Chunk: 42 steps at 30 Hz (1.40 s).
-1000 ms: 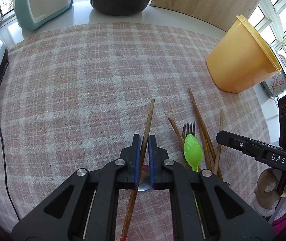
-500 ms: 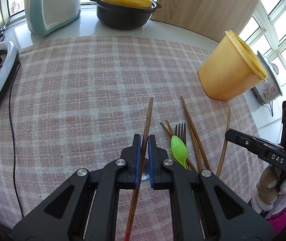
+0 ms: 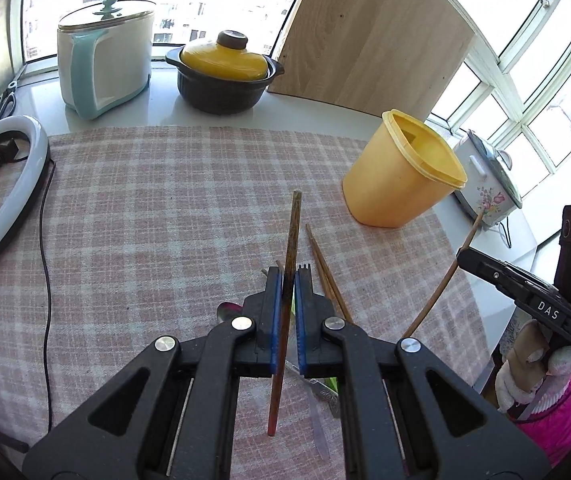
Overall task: Organize utensils
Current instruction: 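Lift both held chopsticks upright and carry them toward the yellow bin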
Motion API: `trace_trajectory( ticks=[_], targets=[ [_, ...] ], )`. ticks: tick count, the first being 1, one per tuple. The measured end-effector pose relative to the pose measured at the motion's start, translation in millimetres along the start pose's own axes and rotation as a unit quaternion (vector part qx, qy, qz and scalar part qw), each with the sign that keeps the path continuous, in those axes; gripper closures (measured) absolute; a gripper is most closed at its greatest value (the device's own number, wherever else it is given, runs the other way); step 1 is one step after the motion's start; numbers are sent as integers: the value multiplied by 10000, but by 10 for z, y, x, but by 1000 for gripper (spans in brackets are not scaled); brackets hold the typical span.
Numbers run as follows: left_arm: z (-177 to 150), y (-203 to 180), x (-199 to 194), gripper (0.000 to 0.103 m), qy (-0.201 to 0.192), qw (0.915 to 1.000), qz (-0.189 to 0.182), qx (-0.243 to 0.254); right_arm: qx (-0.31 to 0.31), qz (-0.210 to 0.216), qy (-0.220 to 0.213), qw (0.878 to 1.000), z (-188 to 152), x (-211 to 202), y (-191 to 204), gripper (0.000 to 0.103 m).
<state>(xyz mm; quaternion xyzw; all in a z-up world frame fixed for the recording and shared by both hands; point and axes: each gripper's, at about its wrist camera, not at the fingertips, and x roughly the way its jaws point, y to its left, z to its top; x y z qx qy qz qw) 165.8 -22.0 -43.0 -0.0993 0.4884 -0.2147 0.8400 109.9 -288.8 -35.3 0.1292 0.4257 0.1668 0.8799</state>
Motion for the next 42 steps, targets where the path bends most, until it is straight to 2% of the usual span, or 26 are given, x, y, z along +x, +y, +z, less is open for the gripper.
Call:
trace_trajectory(
  ticks=[8, 15, 17, 20, 21, 22, 23, 25, 30, 35, 36, 37, 38, 39, 40, 42],
  targets=[
    [190, -234, -296, 100, -388, 9986, -287, 193, -185, -166, -501, 9984, 144, -364, 43, 100],
    [351, -443, -371, 100, -607, 9966, -352, 433, -302, -347, -851, 9953, 322, -573, 53, 100],
    [392, -440, -292, 100, -543, 9972, -219, 456, -315, -403, -893, 9947, 350, -593, 42, 100],
    [463, -287, -78, 99, -277, 9996, -51, 97, -281, -423, -883, 9948, 347, -594, 5, 100],
    [486, -206, 32, 98, -97, 9999, 31, -69, -259, -424, -869, 9950, 332, -588, -9, 100],
    [505, -111, 147, 91, 69, 9997, 47, -241, -232, -421, -852, 9952, 321, -582, -25, 100],
    [524, -29, 263, 76, 196, 9991, 71, -357, -205, -414, -831, 9955, 311, -576, -41, 100],
    [553, 114, 496, 62, 414, 9973, 357, -499, -161, -410, -790, 9959, 288, -565, -66, 100],
    [574, 367, 1126, 62, 1074, 9888, 778, -688, -61, -426, -735, 9964, 244, -573, -130, 100],
    [576, 355, 1592, 65, 1450, 9805, 1235, -475, 24, -459, -714, 9964, 212, -607, -201, 100],
    [577, 350, 1670, 67, 1508, 9784, 1349, -412, 33, -458, -712, 9964, 207, -619, -210, 100],
    [567, 349, 1740, 74, 1577, 9762, 1447, -354, 41, -458, -714, 9964, 203, -632, -218, 100],
    [579, 318, 1740, 79, 1419, 9773, 1556, -230, 48, -458, -718, 9964, 200, -647, -230, 100],
    [579, 304, 1772, 83, 1428, 9763, 1621, -135, 52, -454, -725, 9963, 201, -664, -239, 100],
    [581, 288, 1779, 94, 1336, 9756, 1740, -24, 56, -451, -729, 9963, 206, -676, -252, 100],
    [585, 296, 1785, 97, 1278, 9767, 1722, 28, 76, -452, -726, 9963, 219, -691, -278, 100]
  ],
)
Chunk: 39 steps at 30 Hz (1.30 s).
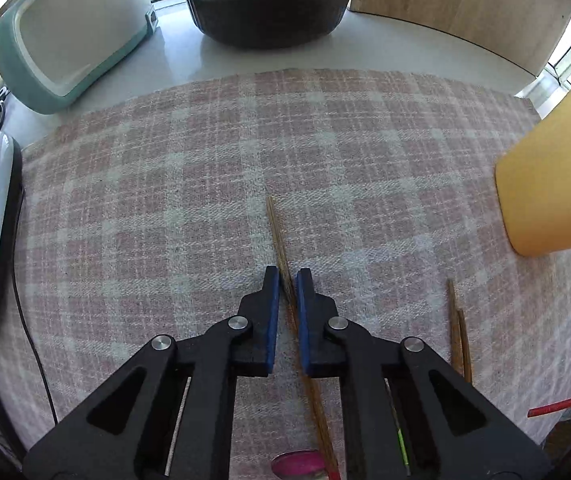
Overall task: Organize utensils
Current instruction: 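Lift both held chopsticks upright and carry them toward the yellow bin, then lower both held chopsticks into the yellow bin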
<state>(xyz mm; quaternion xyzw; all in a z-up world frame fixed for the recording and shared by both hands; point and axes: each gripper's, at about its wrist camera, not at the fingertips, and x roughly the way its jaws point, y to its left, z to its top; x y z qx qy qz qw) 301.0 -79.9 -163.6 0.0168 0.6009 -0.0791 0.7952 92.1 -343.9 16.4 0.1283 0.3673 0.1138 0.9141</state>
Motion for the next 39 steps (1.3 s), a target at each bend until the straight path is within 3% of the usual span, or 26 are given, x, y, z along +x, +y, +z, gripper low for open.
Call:
trace_trajectory(
  ticks=[3, 6, 20, 30, 39],
  targets=[
    [-7, 117, -49, 100, 20, 9989, -336, -325, 22, -27, 8, 10000, 31, -6, -42, 100],
    [-28, 205, -267, 100, -238, 9969, -591, -452, 0, -57, 3, 10000, 64, -1, -73, 100],
    [-155, 149, -1622, 100, -1554, 9787, -1308, -311, -212, -16, -281, 9994, 275, -68, 32, 100],
    [116, -193, -2167, 100, -2119, 9564, -1999, -191, -360, -160, -748, 9964, 612, -245, 33, 100],
    [393, -600, -2515, 100, -2587, 9418, -2142, 114, -421, -415, -1171, 9914, 913, -411, -40, 100]
  ],
)
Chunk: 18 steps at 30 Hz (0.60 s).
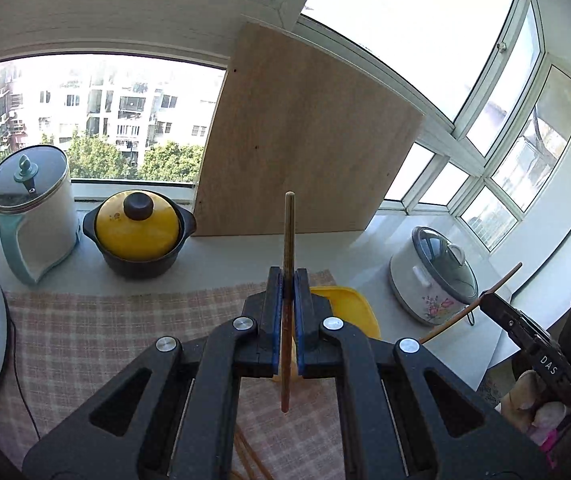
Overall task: Organize utensils
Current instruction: 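Lower both held chopsticks into the yellow bin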
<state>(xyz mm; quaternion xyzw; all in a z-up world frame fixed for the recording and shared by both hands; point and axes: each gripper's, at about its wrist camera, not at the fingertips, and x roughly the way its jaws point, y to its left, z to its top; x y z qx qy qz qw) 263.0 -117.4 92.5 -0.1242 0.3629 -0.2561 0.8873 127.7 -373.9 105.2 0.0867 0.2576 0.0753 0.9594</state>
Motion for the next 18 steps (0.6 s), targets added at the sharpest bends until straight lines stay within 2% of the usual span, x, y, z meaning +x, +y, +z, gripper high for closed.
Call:
trace_trajectory(
  ticks=[5, 9, 18],
  targets=[
    [162, -178, 39, 100, -225, 9997, -32, 69, -22, -87, -201, 9998, 155, -17, -25, 100],
    [265, -267, 158, 100, -327, 9994, -12, 73, -214, -384, -329, 9985, 213, 37, -11, 100],
    [252, -357, 635, 100, -168, 9998, 59, 53, -93, -530, -41, 9985, 119, 334, -160, 100]
  ],
)
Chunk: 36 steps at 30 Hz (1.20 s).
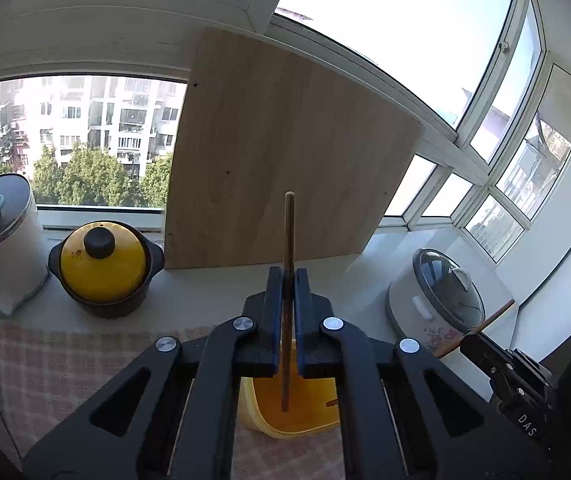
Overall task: Organize utensils
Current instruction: 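Lower both held chopsticks into the yellow bin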
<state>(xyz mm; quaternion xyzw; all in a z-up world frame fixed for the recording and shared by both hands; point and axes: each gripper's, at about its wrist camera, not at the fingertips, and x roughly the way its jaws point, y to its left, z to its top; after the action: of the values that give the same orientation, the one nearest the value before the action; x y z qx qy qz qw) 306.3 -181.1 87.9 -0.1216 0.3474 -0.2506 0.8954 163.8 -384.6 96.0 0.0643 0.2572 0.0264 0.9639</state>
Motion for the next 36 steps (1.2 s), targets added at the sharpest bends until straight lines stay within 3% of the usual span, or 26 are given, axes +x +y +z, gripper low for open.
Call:
trace_trajectory(
  ticks=[19, 30, 35, 36],
  targets=[
    [-531, 58, 304, 100, 518, 9986, 37, 115, 407, -93, 761, 9962, -449, 578, -206, 100],
    [-749, 32, 435, 100, 866, 9959, 108, 255, 481, -135, 1008, 9936, -565, 714, -223, 100],
    [-785, 26, 438, 100, 940, 9952, 16, 287, 516, -145, 1041, 9931, -595, 704, -247, 96],
    [-786, 24, 426, 100, 948, 9951, -4, 293, 514, -135, 1036, 9932, -597, 693, -247, 89]
  ],
)
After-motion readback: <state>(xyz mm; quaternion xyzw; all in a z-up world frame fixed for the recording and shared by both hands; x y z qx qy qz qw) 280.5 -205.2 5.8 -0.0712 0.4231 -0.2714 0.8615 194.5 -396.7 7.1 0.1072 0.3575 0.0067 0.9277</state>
